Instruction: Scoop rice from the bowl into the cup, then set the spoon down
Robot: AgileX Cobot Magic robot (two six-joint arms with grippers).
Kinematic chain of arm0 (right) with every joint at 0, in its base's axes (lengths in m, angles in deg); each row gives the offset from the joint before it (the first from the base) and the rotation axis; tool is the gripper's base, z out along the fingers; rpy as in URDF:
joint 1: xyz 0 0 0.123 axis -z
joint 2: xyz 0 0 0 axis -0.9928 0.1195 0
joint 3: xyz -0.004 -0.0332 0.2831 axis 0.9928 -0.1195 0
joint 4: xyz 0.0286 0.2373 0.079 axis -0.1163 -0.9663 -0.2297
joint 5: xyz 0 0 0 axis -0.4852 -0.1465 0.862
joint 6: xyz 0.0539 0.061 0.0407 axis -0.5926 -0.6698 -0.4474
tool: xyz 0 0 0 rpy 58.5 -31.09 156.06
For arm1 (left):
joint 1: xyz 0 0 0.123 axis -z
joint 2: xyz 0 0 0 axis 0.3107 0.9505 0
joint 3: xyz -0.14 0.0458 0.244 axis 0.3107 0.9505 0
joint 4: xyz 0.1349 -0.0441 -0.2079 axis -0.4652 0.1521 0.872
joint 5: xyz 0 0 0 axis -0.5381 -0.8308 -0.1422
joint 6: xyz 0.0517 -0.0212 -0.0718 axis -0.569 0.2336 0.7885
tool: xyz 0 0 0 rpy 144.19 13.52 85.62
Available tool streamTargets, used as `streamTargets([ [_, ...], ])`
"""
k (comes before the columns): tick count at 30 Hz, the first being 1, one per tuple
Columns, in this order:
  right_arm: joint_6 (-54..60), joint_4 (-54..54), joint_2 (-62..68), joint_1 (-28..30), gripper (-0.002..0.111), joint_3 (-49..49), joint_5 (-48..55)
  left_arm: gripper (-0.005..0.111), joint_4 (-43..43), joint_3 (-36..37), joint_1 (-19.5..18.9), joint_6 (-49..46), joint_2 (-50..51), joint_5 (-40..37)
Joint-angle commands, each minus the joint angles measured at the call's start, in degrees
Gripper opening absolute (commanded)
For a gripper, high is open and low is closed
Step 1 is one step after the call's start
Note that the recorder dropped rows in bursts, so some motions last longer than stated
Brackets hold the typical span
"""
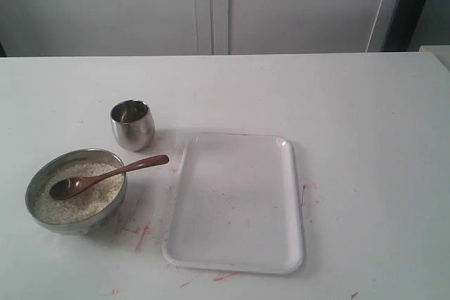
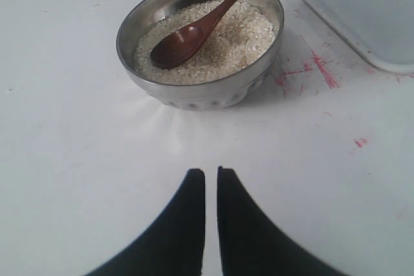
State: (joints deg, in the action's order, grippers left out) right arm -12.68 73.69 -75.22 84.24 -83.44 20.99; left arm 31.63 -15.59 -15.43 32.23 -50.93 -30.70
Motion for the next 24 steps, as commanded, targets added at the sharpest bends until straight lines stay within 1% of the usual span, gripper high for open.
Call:
streamTargets([
  [1, -2.2, -0.2, -0.3, -1.2, 0.0, -0.3, -18.4, 0.014, 0.6, 0.3, 0.3, -0.2, -0.2, -0.1],
  [2, -2.2, -0.3, -0.3, -1.2, 0.0, -0.3, -21.2, 0.014, 0.6, 0.3, 0.3, -0.2, -0.2, -0.1],
  [4, -2.2, -0.3, -0.3, -1.2, 0.0, 1.6, -23.1, 0.014, 0.6, 0.3, 0.3, -0.2, -0.2, -0.1],
  [7, -2.4, 1.5, -0.3, -1.2, 0.0, 6.0, -22.8, 0.014, 0.6, 0.3, 0.3, -0.2, -0.2, -0.1],
  [9, -2.4, 4.2, -0.3, -1.2, 0.0, 9.6, -20.7, 0.014, 0.6, 0.3, 0.3, -0.2, -0.2, -0.1],
  [13, -2.4, 14.2, -0.3, -1.8, 0.0, 20.1, -11.3, 0.014, 0.6, 0.3, 0.3, -0.2, -0.2, -0.1],
  [16, -2.7, 21.1, -0.3, -2.8, 0.0, 28.3, -1.5, 0.014, 0.6, 0.3, 0.3, -0.2, -0.2, -0.1],
  [20, -2.2, 21.7, -0.3, -4.4, 0.0, 38.8, 14.8, 0.014, 0.6, 0.3, 0.3, -0.2, -0.2, -0.1],
  [24, 3.8, 21.7, -0.1, -5.9, 0.0, 48.3, 27.2, 0.014, 0.6, 0.3, 0.3, -0.2, -0.2, -0.1],
])
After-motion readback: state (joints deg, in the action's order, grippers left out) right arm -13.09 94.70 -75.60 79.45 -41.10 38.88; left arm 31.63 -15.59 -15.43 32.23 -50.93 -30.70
